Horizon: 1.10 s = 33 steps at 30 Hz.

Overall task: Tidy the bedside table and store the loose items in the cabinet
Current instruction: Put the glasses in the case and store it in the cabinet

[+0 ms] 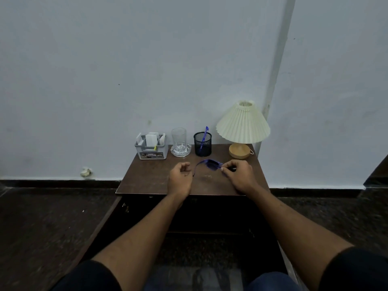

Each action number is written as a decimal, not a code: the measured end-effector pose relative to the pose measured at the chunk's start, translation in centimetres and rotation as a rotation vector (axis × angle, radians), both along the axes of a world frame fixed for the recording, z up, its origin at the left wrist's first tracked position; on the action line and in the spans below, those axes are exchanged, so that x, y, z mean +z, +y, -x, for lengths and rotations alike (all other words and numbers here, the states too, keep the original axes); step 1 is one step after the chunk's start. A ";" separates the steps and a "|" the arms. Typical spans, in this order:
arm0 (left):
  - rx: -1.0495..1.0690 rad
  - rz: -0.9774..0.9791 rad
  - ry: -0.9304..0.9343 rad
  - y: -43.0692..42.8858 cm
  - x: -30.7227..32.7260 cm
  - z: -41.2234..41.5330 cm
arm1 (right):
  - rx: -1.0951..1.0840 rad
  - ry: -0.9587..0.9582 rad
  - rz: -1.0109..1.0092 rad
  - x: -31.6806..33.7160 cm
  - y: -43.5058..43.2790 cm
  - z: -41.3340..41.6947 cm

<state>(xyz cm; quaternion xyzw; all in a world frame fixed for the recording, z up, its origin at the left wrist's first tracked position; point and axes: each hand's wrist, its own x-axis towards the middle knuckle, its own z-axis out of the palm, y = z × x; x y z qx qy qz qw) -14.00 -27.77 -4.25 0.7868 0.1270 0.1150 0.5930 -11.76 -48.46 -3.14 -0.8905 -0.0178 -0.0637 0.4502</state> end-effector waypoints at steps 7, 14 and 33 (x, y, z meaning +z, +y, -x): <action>-0.046 -0.142 -0.046 1.7 -1.4 0.1 | 0.115 0.116 -0.244 -2.5 2.7 0.2; -0.051 -0.199 -0.057 3.5 -3.2 -0.9 | 0.145 0.275 -0.569 -4.6 3.6 -0.6; -0.268 -0.410 -0.221 4.0 -2.2 -2.2 | 0.057 0.383 -0.823 -5.2 3.9 -2.0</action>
